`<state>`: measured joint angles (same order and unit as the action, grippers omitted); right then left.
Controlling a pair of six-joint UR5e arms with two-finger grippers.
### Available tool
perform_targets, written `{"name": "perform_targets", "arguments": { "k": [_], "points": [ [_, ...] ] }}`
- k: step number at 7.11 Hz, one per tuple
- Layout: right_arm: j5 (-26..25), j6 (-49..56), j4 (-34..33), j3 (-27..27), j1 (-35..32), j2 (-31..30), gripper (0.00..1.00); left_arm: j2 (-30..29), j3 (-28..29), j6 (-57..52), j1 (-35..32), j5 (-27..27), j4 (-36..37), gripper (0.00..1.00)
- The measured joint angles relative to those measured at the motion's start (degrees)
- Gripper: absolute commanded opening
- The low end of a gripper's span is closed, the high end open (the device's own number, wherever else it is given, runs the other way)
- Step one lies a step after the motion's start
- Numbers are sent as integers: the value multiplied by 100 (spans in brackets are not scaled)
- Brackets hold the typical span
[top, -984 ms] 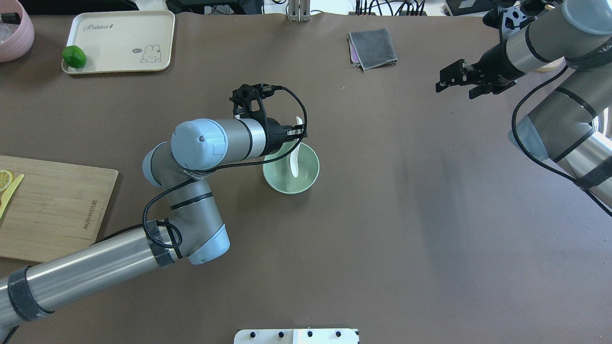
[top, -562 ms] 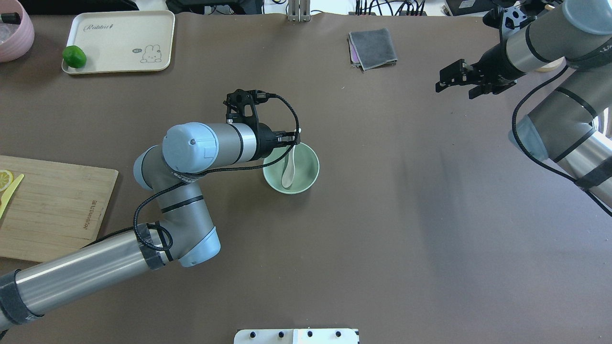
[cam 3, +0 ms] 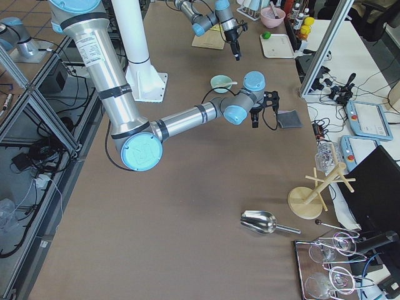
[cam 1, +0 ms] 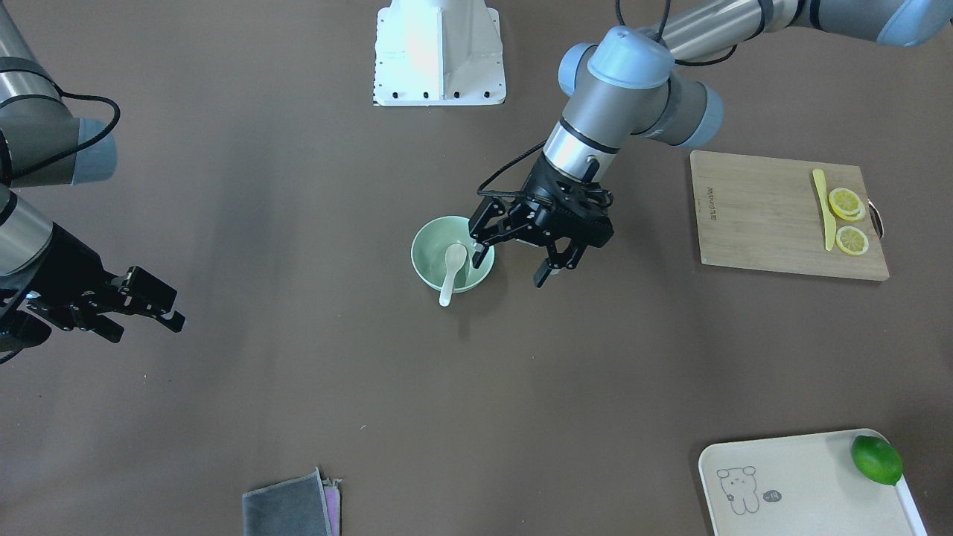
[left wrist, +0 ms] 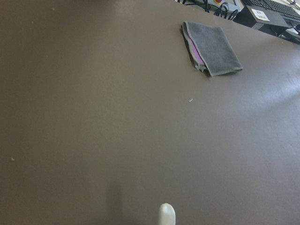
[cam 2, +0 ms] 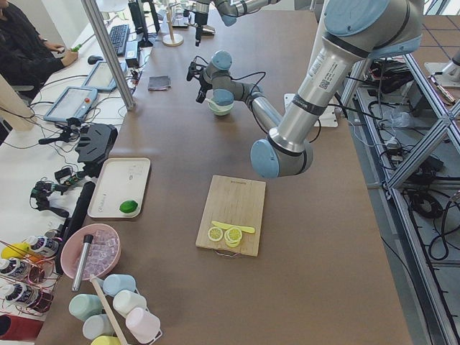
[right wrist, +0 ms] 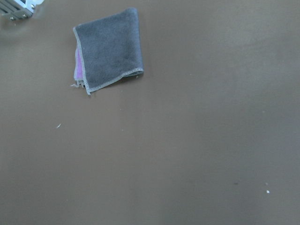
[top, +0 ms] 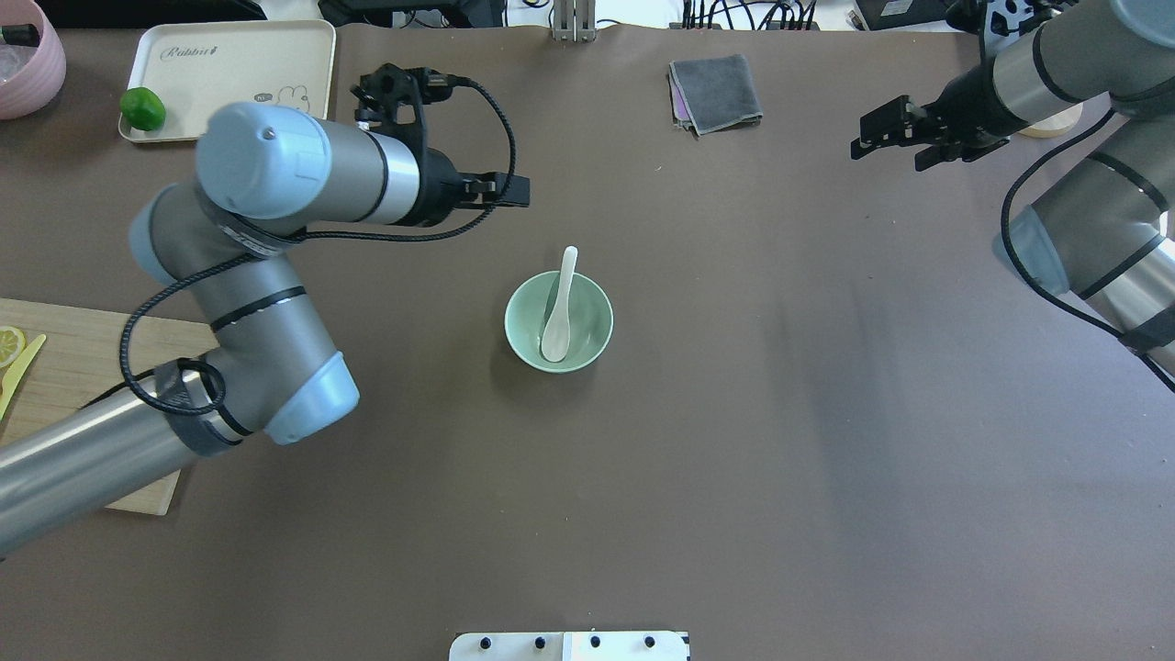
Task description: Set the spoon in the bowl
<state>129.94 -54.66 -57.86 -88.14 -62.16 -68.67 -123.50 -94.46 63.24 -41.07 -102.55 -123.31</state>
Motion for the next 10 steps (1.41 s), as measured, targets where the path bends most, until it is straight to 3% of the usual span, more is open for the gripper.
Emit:
{"name": "perform_targets", "arguments": {
  "k": [2,4,8,10],
  "points": [
    [3,375,-14,63,-303,-206,100,1002,-562,-1467,-762,-252,153,98],
    [262,1254,-114,186,-820,-489,100,1820,-756,-2580,-1898,-1043,104,98],
    [675,4261,-872,180,-1942,-1590,100,2702,-334,-3704,-3234,-1815,175,98],
    [797,4905,-1219,121,-2362,-1993,100,2853,-80,-4773,-4018,-2388,977,98]
  ]
}}
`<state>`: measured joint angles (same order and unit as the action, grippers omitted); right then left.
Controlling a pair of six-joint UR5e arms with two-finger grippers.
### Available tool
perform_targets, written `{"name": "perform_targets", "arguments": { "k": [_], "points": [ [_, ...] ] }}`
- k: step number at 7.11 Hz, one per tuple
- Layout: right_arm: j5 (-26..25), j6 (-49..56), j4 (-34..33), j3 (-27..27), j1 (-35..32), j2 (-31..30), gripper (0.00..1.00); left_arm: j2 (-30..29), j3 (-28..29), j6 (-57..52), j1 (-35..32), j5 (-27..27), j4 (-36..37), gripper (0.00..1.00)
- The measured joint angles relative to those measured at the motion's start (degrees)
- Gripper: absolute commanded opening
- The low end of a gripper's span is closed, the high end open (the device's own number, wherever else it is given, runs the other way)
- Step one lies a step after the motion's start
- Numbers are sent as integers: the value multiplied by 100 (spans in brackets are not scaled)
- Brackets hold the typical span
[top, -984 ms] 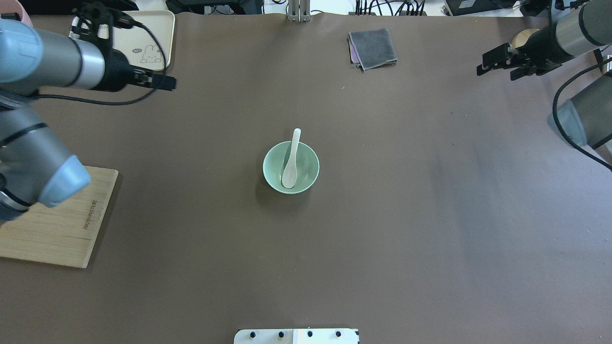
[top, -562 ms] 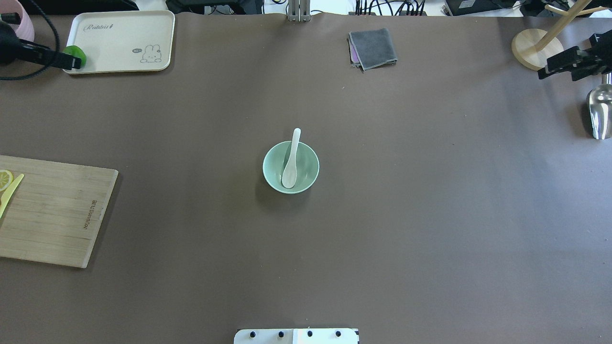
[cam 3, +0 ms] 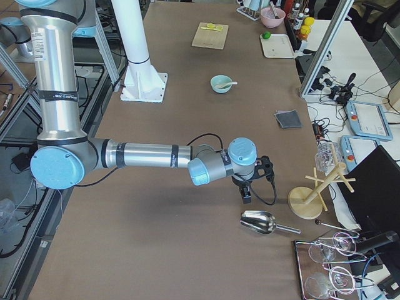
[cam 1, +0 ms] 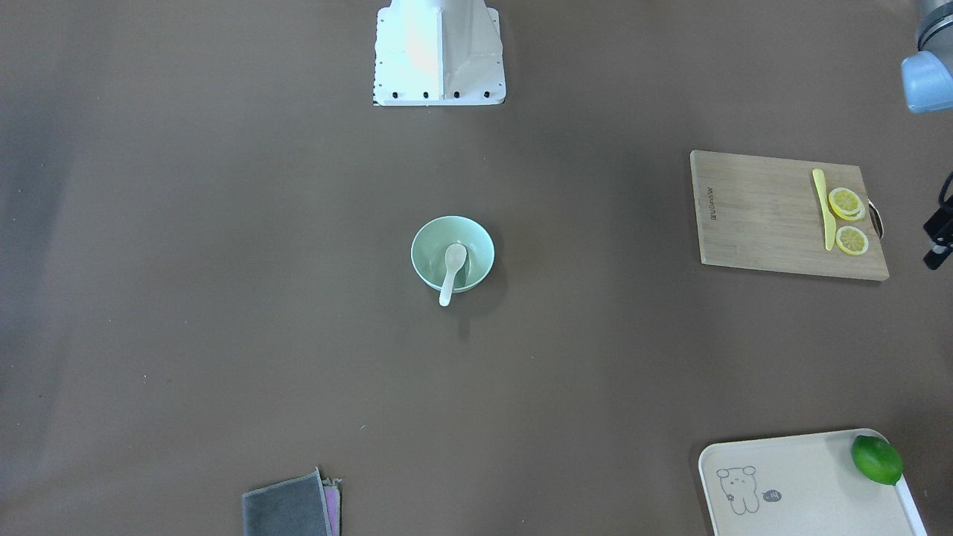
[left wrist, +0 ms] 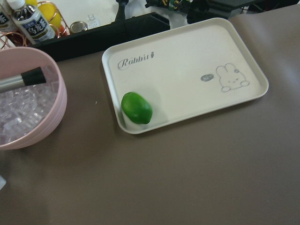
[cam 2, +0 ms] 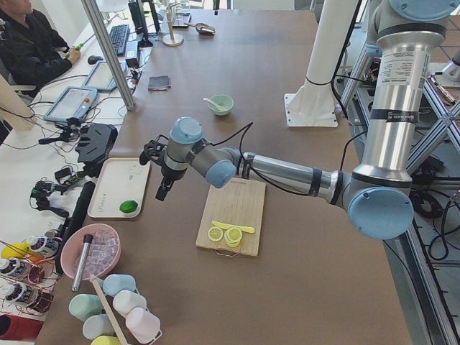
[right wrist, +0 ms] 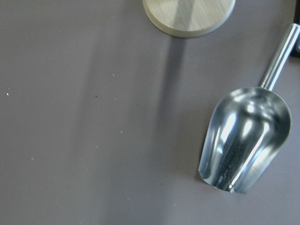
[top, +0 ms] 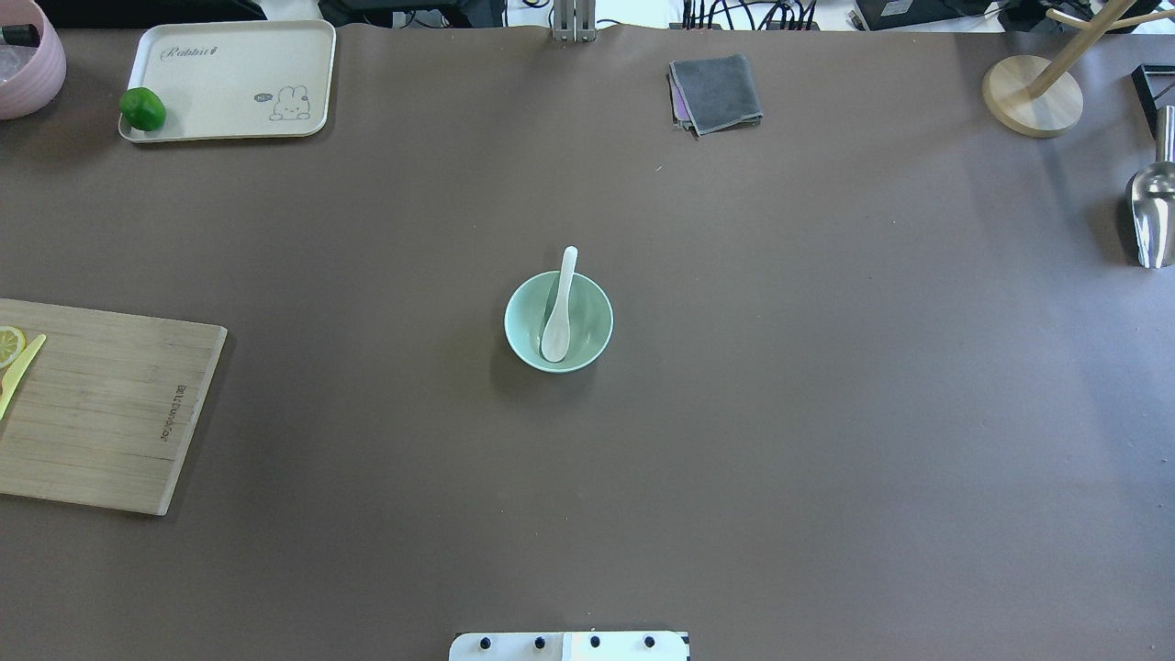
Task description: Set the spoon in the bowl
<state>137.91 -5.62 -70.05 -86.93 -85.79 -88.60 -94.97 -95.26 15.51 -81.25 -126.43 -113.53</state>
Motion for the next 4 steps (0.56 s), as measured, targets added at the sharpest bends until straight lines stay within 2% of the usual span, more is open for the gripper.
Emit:
{"name": "perform_targets", "arguments": {
  "k": [1,2,4],
  "points": [
    [68,223,-382,-122,-197,-87,100,-48,24,-538,-405,-212,669,98],
    [91,573,-1031,-372,-367,-99,100,-128,41,-958,-697,-335,1266,98],
    [-36,1185,-2487,-1013,-580,-58,100,-142,66,-1350,-926,-405,1809,98]
  ]
}}
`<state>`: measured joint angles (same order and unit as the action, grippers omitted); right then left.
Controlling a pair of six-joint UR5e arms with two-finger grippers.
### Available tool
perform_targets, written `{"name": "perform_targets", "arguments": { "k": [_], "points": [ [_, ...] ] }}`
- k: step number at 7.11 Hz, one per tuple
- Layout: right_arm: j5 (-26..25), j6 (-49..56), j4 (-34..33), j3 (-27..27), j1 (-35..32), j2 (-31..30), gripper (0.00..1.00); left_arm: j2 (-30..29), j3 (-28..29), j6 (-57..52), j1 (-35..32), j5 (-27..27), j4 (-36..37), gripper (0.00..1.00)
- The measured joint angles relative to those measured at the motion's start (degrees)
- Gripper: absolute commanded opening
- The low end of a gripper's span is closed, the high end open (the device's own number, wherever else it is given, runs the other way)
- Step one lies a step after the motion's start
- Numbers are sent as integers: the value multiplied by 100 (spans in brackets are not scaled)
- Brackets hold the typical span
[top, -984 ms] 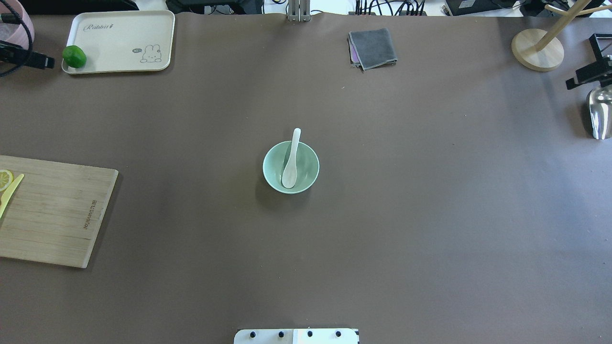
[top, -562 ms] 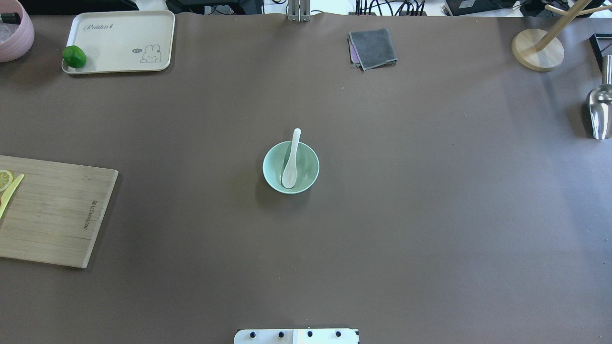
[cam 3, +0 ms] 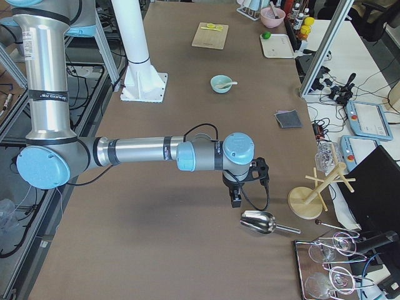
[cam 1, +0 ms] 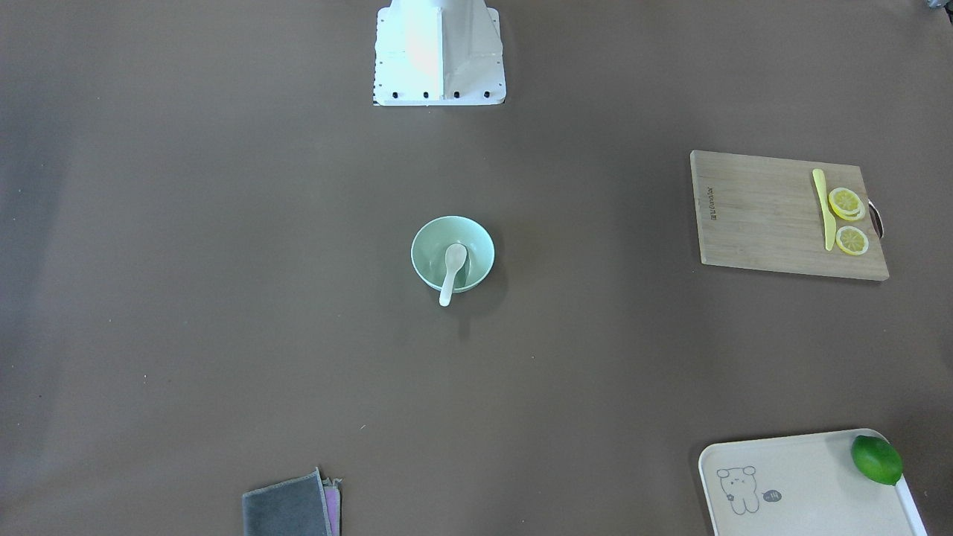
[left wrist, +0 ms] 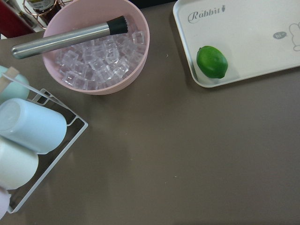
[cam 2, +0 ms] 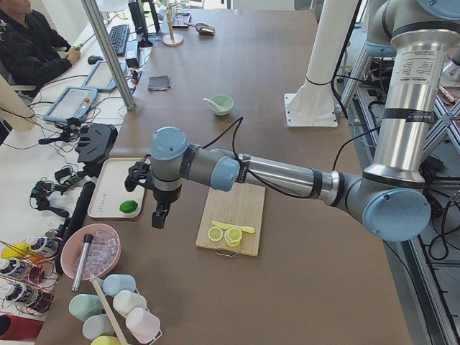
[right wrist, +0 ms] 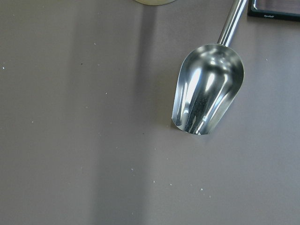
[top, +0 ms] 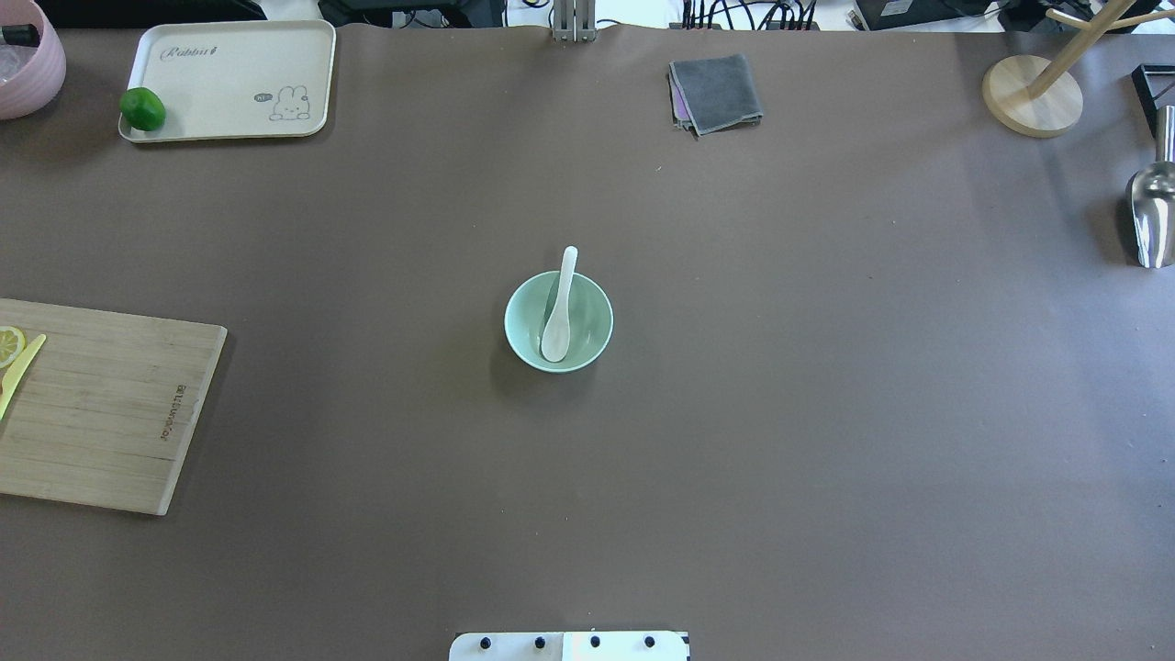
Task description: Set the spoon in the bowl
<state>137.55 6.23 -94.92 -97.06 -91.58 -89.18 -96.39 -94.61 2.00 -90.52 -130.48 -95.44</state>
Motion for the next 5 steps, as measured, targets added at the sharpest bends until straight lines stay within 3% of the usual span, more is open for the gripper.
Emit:
{"name": "perform_targets", "arguments": {
  "k": [2,5],
  "points": [
    [-170,48,-437,-119,-17,-21,100,48,60,-36,-27,-6,78,98],
    [-165,11,-506,-99,-18,-42,100,59,116,-17,-34,-9,95,98]
  ]
}}
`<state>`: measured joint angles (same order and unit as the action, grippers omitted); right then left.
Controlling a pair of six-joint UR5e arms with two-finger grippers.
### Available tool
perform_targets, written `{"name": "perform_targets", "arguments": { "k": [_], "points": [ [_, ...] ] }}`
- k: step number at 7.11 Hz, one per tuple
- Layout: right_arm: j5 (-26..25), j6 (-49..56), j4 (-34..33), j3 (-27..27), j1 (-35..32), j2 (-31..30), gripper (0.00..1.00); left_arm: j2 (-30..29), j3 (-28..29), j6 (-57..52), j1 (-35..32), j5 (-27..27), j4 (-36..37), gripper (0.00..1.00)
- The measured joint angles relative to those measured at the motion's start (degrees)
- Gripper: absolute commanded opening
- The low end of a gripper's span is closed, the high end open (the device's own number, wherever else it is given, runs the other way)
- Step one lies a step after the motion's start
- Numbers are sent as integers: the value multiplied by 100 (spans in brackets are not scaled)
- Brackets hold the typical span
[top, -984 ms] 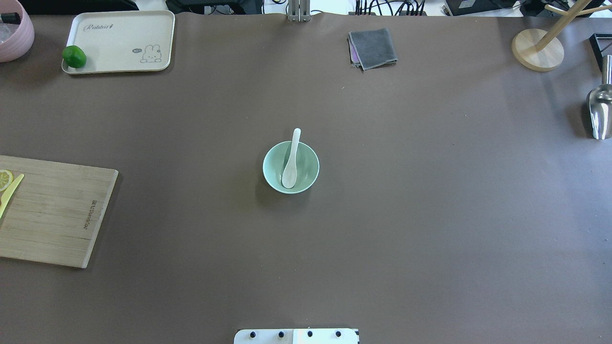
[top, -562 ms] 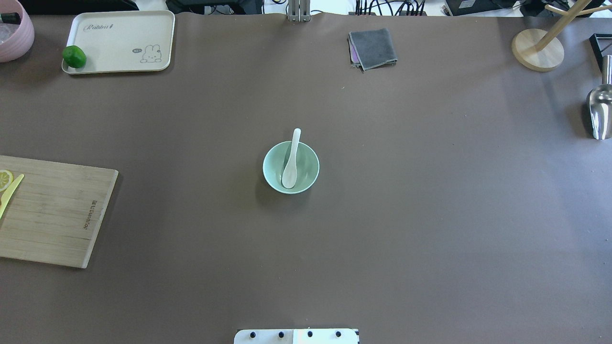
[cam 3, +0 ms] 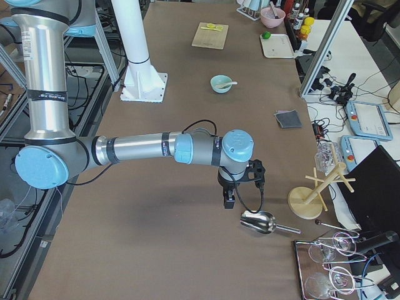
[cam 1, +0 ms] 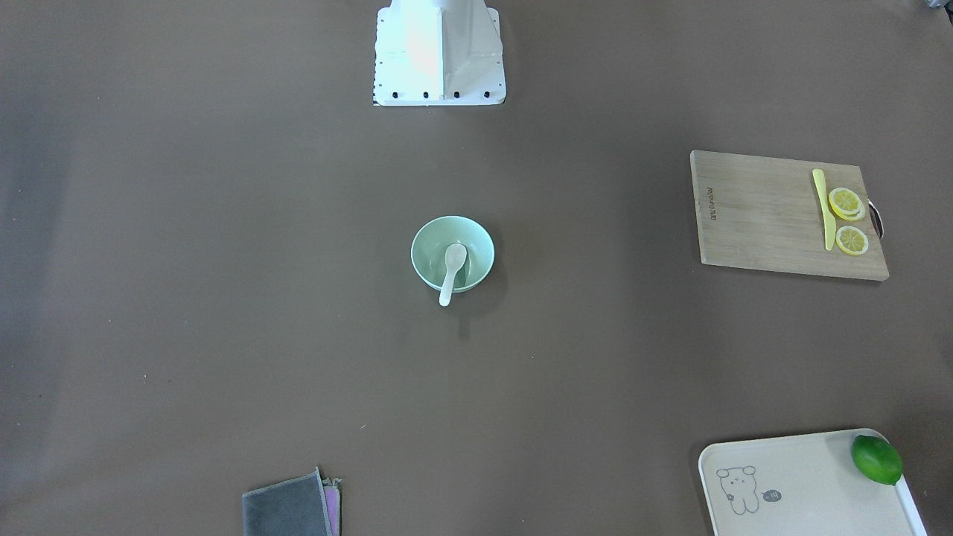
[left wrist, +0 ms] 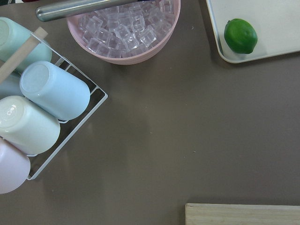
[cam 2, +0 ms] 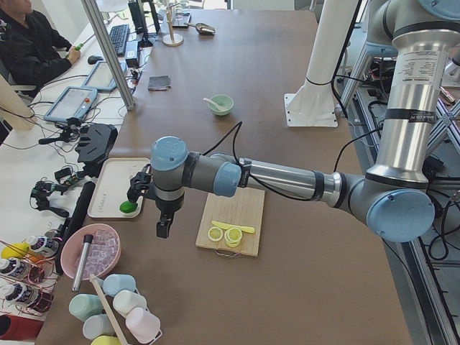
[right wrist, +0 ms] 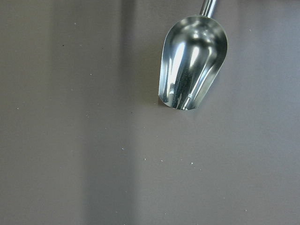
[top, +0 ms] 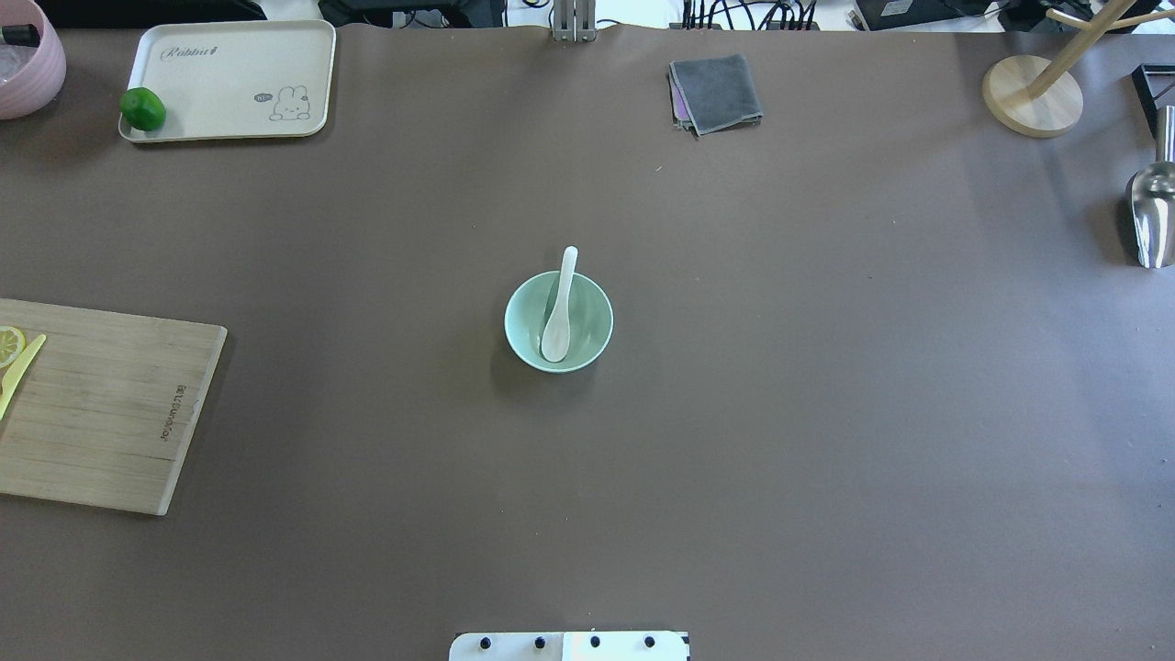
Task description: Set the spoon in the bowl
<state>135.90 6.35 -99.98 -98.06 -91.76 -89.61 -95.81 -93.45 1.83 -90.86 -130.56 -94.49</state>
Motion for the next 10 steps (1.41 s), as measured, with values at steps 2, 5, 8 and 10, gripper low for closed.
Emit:
{"name": "perform_targets", "arguments": {
  "k": [2,5,8,10],
  "points": [
    [-1,-2,29,14,6,-4,100,9,8,5,-1,11,1,98],
    [-21,6,76,44,9,1,100,35,32,1,4,21,-5,98],
    [-32,12,83,47,9,4,100,36,47,1,6,24,-8,98],
    [-36,15,83,46,9,2,100,36,52,1,6,30,-6,98]
  ]
}}
